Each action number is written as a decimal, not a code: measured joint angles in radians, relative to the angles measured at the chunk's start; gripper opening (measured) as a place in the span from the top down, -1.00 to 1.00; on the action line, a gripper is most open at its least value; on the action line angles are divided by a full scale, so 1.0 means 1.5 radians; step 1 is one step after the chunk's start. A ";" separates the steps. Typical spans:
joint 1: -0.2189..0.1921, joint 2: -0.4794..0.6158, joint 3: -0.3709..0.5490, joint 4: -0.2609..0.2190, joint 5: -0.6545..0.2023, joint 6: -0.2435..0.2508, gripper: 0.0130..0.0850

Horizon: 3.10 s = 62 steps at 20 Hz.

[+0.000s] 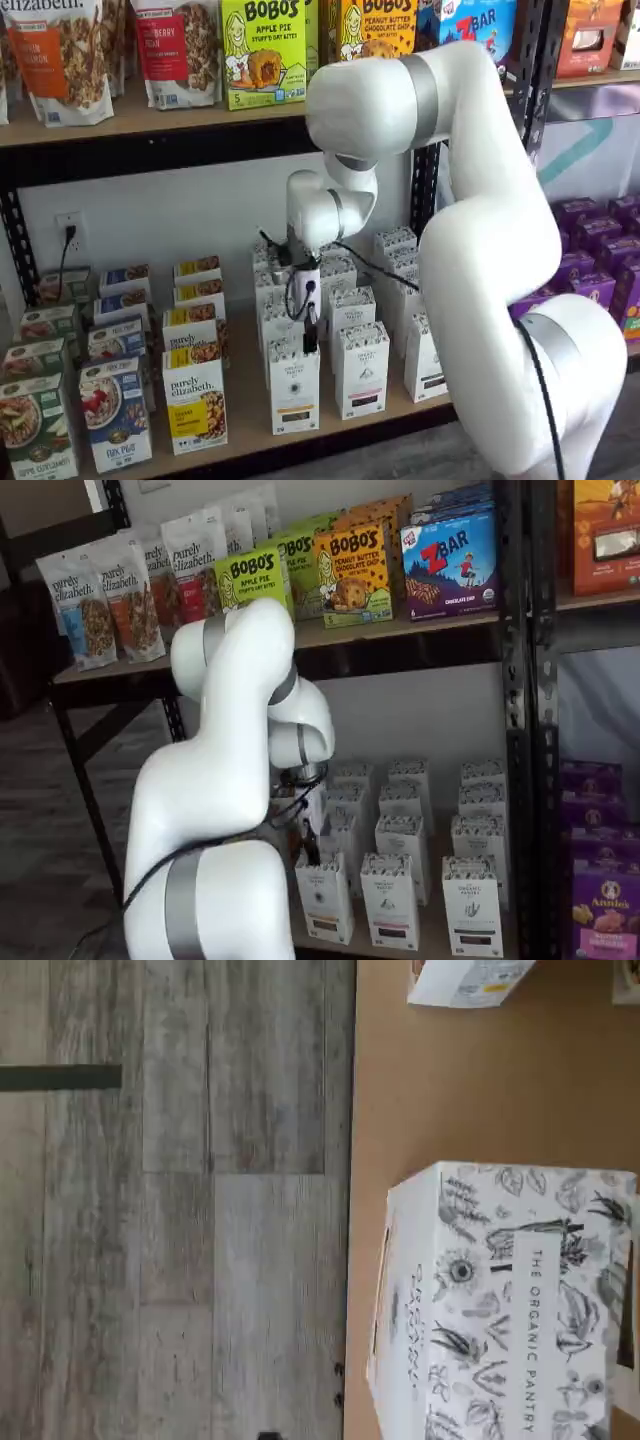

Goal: Pick up the white box with a yellow strip in the middle, on the bottom shelf, the fourth box from the left

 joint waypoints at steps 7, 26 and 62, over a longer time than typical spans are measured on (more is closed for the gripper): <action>0.016 0.035 -0.055 -0.018 0.006 0.030 -1.00; 0.024 0.115 -0.139 -0.019 0.021 0.040 -1.00; 0.027 0.217 -0.229 -0.042 0.027 0.062 -0.56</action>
